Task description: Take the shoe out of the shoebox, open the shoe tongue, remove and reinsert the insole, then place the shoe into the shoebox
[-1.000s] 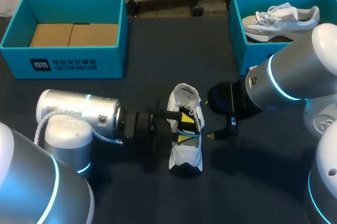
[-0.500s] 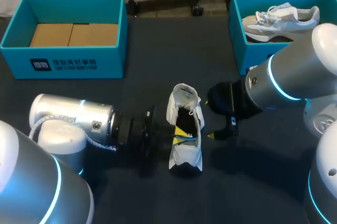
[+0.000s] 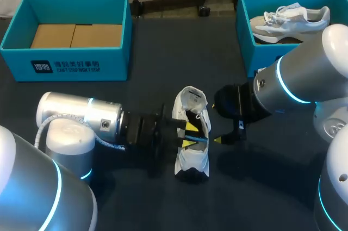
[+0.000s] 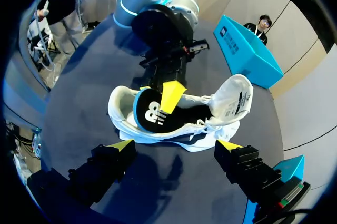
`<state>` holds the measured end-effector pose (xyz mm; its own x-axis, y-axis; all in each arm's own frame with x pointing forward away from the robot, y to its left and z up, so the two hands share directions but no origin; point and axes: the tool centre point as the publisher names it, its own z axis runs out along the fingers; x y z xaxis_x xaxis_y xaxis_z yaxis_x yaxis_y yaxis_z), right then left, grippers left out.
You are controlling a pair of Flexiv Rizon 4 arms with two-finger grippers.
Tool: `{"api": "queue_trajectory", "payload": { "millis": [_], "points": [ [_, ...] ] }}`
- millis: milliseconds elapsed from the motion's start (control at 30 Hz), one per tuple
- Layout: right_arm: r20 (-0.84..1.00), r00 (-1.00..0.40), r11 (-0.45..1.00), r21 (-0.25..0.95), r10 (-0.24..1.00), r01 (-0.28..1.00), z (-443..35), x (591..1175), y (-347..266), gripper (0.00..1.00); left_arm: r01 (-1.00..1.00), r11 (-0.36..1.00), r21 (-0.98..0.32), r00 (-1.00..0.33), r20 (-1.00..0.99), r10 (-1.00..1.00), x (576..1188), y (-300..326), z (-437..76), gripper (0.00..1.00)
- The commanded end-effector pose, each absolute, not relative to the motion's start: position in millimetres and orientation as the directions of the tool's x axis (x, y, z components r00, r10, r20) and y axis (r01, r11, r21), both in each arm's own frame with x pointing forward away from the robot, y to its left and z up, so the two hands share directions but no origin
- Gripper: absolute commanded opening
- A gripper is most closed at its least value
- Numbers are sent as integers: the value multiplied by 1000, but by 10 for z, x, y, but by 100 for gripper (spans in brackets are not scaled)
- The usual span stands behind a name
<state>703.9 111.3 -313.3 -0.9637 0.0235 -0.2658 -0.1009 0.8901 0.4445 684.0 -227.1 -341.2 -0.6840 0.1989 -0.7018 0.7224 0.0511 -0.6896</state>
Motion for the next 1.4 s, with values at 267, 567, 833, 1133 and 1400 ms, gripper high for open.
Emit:
{"api": "queue_trajectory", "payload": {
  "millis": [267,567,833,1133,1400],
  "points": [
    [-269,-963,891,442,25,-101,-3135,7022,1115,100,729,43,-683,-676,-710,194,6693,-2148,-3289,0],
    [-269,-963,891,442,25,-101,-3135,7022,1115,100,713,54,-699,-689,-685,236,6709,-2279,-3452,0],
    [-269,-963,891,442,25,-101,-3135,7022,1115,100,705,86,-704,-700,-670,248,6713,-2137,-3488,0],
    [-269,-963,891,442,25,-101,-3135,7022,1115,100,719,71,-691,-688,-693,216,6726,-2135,-3237,100],
    [-269,-963,891,442,25,-101,-3135,7022,1115,100,725,66,-686,-682,-700,211,6723,-2095,-3067,99]
  ]
}}
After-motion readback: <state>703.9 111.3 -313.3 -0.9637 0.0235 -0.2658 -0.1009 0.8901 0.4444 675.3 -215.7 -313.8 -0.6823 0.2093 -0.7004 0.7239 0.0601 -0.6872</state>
